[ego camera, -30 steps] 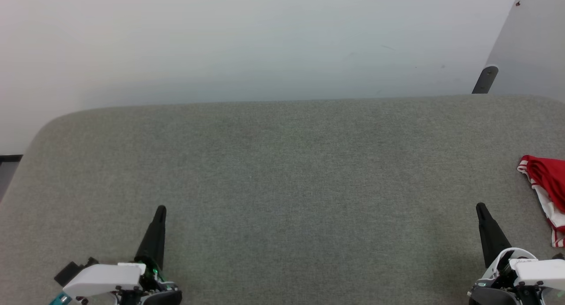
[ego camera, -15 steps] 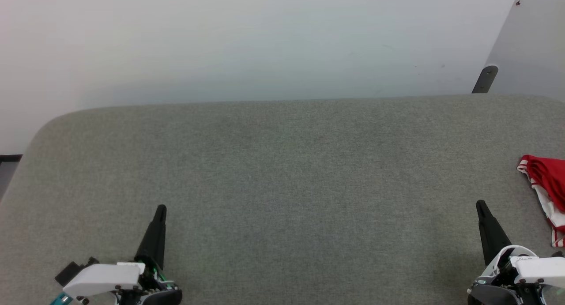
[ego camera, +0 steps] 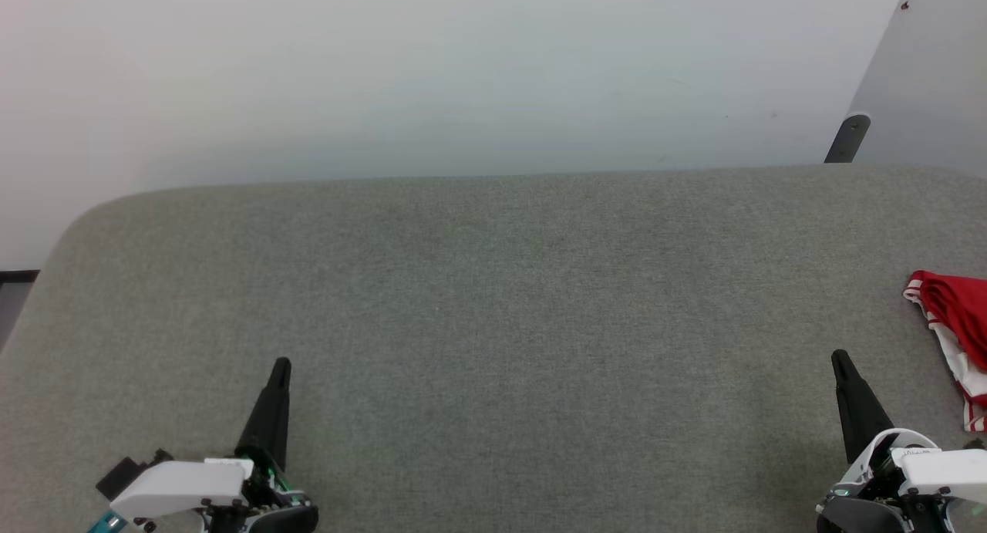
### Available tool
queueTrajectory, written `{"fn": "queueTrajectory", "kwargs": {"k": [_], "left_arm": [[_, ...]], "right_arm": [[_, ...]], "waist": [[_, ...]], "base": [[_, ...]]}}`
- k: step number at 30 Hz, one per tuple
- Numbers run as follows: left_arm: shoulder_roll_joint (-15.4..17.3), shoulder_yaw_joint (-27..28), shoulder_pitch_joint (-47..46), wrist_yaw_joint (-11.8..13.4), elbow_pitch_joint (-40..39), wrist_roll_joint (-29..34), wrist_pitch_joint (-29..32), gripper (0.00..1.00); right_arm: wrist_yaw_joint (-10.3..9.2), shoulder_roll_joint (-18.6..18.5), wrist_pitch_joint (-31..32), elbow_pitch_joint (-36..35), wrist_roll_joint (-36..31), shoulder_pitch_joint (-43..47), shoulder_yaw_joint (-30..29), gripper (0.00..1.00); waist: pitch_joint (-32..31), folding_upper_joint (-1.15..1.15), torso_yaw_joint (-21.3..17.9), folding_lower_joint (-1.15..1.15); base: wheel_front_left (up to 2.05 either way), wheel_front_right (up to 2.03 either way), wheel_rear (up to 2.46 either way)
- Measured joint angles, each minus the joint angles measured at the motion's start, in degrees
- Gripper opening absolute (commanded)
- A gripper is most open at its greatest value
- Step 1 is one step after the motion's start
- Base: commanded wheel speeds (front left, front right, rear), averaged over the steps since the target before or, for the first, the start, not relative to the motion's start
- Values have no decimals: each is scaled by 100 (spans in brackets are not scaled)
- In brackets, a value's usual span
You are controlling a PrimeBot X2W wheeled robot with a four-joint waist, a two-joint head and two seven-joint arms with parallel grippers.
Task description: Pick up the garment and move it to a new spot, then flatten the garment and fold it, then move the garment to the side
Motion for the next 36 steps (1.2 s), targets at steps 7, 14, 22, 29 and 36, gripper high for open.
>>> {"fn": "queueTrajectory", "kwargs": {"k": [7, 14, 22, 29, 36], "left_arm": [[0, 0, -1, 0, 0, 0, 0, 0], [0, 0, -1, 0, 0, 0, 0, 0], [0, 0, -1, 0, 0, 0, 0, 0], [0, 0, -1, 0, 0, 0, 0, 0], [0, 0, -1, 0, 0, 0, 0, 0]], "right_arm": [[0, 0, 0, 0, 0, 0, 0, 0], [0, 0, 0, 0, 0, 0, 0, 0], [0, 0, 0, 0, 0, 0, 0, 0], [0, 0, 0, 0, 0, 0, 0, 0], [0, 0, 0, 0, 0, 0, 0, 0]], "waist": [[0, 0, 0, 0], [0, 0, 0, 0], [0, 0, 0, 0], [0, 0, 0, 0], [0, 0, 0, 0]], "base": [[0, 0, 0], [0, 0, 0], [0, 0, 0], [0, 0, 0], [0, 0, 0]]}}
